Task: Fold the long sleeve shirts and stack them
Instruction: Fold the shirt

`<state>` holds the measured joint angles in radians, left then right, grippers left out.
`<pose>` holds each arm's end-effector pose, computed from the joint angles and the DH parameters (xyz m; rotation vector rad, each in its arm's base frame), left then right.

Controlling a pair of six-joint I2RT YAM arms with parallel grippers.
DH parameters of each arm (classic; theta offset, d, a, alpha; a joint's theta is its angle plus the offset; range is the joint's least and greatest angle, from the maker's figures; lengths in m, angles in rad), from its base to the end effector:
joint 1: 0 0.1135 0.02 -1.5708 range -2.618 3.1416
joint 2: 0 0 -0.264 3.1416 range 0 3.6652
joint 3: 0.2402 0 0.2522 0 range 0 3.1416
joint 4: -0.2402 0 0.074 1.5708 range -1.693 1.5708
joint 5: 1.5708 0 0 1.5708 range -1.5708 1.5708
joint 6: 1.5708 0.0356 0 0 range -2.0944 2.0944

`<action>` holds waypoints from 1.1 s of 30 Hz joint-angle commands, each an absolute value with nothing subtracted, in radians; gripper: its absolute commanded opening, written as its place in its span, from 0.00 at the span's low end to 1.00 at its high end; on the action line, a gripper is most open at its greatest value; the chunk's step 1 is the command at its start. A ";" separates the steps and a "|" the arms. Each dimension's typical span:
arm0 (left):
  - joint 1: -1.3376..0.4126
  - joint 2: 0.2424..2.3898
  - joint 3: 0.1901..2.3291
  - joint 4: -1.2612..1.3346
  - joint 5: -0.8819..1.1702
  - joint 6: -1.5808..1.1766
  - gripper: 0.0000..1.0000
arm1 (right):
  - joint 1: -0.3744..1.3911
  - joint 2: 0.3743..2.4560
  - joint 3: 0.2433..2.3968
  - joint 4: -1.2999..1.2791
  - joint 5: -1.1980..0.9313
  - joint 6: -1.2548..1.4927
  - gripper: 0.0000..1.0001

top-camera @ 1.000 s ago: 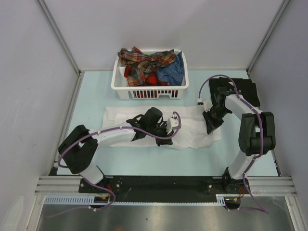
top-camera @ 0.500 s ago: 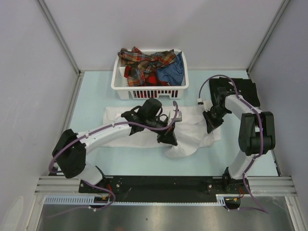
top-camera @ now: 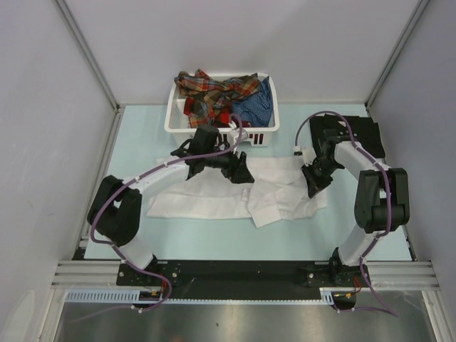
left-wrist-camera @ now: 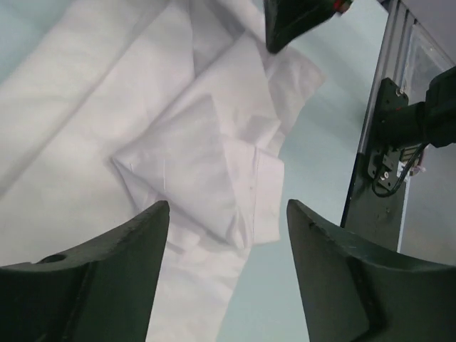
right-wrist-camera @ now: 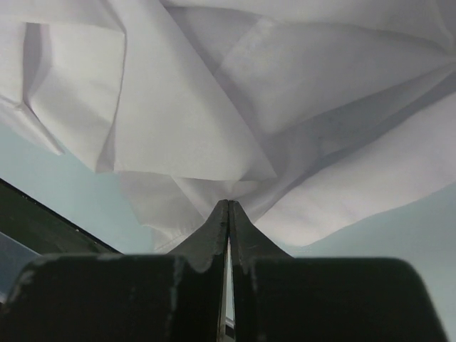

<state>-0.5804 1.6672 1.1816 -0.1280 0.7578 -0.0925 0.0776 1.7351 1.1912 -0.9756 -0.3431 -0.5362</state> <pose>0.2974 -0.2243 0.2575 0.9697 2.0196 -1.2004 0.3075 0.0359 0.1911 -0.9115 2.8325 0.4847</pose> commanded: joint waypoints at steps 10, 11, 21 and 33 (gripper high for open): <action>-0.709 1.644 1.011 -0.084 0.567 0.021 0.91 | 0.038 1.621 1.177 -1.042 -0.342 -0.554 0.18; -0.713 1.661 1.022 -0.089 0.548 0.020 0.89 | 0.038 1.621 1.180 -1.040 -0.341 -0.552 0.18; -0.730 1.750 1.170 -0.244 0.460 0.136 0.01 | 0.038 1.635 1.177 -1.054 -0.367 -0.538 0.31; -0.716 1.680 1.328 -0.362 0.400 0.348 0.00 | -0.058 1.752 1.256 -1.227 -0.607 -0.564 0.48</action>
<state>-0.7235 1.7035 1.3109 -0.3168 0.4278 0.2703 -0.0277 1.7138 1.2007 -1.1122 -0.4694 -0.5438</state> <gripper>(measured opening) 0.008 0.480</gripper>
